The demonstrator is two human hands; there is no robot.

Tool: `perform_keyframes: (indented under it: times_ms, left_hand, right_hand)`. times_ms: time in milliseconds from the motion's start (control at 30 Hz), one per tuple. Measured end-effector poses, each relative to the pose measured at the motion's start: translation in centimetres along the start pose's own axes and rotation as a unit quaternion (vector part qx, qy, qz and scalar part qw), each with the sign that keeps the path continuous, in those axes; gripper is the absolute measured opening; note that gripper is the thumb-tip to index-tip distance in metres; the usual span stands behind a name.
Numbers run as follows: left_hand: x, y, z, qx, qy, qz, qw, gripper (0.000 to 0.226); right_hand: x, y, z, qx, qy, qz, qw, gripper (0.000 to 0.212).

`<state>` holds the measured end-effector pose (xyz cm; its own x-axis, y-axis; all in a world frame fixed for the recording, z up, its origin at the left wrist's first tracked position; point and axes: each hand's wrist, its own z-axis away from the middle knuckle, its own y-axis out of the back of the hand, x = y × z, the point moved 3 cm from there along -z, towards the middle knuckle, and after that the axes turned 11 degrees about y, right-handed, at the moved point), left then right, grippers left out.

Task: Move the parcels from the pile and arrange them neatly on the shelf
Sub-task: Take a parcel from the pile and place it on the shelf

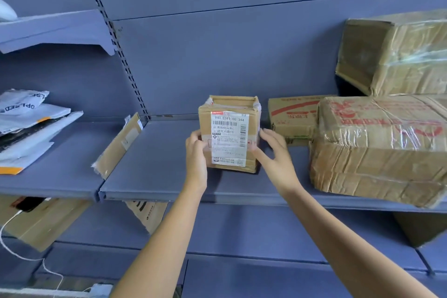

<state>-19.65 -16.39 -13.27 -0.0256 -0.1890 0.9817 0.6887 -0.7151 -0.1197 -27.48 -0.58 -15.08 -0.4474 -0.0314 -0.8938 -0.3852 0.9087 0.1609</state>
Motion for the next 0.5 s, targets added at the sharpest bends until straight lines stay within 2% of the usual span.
perform_keyframes:
  times_ms: [133,233,400,500]
  left_hand:
    - [0.0,-0.1,-0.3,-0.03,-0.008,0.03,0.999,0.018]
    - [-0.7,-0.3,0.1,-0.046,-0.009,0.039,0.998,0.021]
    - [-1.1,-0.2,1.9,-0.06,-0.019,0.003,0.998,0.022]
    - [-1.0,-0.6,3.6,-0.043,-0.027,-0.018,0.999,0.02]
  right_hand:
    - [0.1,-0.2,0.7,-0.004,0.024,-0.046,0.999,0.042]
    - [-0.1,0.1,1.4,-0.007,0.036,-0.093,0.995,0.047]
    - [-0.3,1.4,2.9,0.0,0.024,-0.084,0.996,0.052]
    - [-0.5,2.5,4.3,0.016,0.011,-0.102,0.995,0.051]
